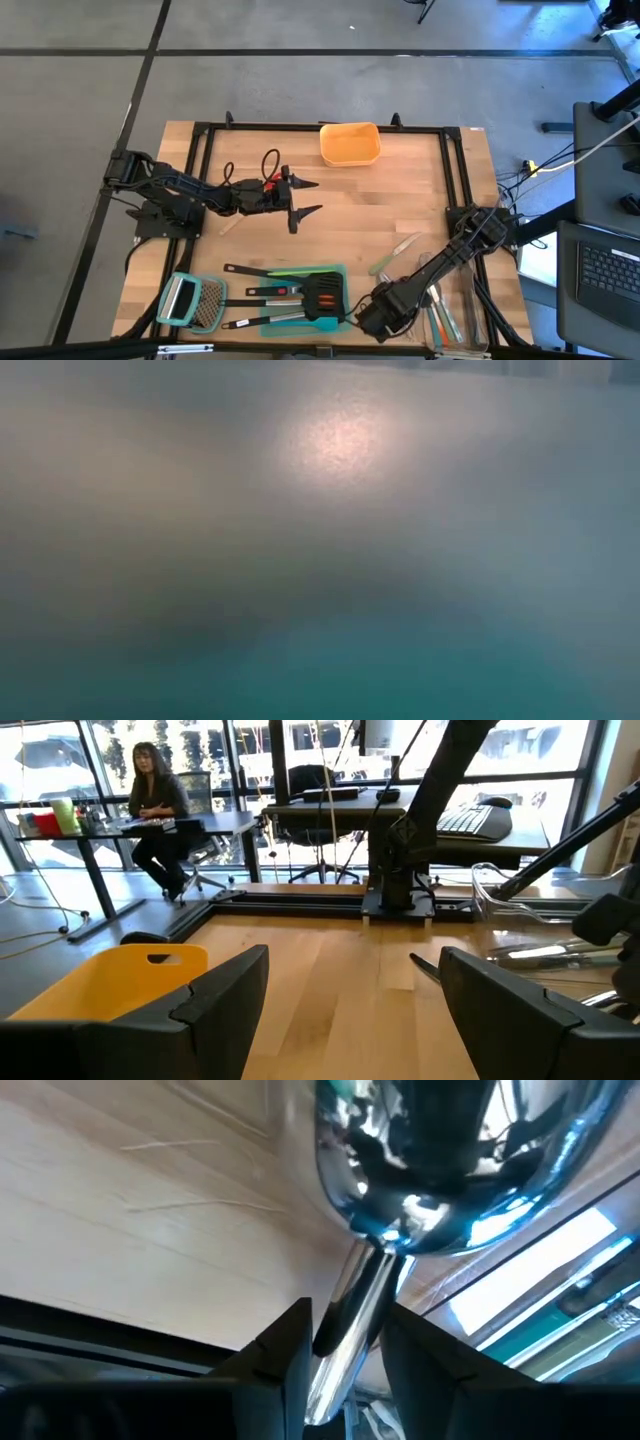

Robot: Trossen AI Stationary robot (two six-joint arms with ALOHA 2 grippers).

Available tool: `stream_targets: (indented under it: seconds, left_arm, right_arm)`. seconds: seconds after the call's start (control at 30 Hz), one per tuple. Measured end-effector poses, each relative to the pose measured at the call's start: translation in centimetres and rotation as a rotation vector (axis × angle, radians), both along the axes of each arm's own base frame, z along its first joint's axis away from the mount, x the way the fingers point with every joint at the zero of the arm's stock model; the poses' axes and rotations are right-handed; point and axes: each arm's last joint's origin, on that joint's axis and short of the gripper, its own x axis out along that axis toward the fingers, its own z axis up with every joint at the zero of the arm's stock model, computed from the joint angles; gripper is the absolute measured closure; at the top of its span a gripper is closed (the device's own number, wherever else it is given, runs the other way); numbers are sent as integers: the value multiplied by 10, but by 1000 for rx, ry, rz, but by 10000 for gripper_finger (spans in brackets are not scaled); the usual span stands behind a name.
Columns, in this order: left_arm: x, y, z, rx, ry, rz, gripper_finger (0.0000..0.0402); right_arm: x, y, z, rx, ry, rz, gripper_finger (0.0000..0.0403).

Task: Pick & Place Kitchen Items
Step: Put the ice scoop into the yellow bin

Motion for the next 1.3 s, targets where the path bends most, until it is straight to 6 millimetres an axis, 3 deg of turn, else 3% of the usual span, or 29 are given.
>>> stream_targets:
  seconds: [0.3,0.87,1.07,1.3]
  left_arm:
    - [0,0,0,0,0,0,112]
    - [0,0,0,0,-1,0,112]
    - [0,-1,8,-23,-81,-26,112]
    - [-2,-3,16,-55,-135,-114,112]
  right_arm:
    - [0,-1,-3,-21,-28,11,317]
    - [3,-4,-9,-49,-58,64,334]
    - [6,-4,5,-146,-114,159,336]
    - [23,-10,28,-276,-272,181,336]
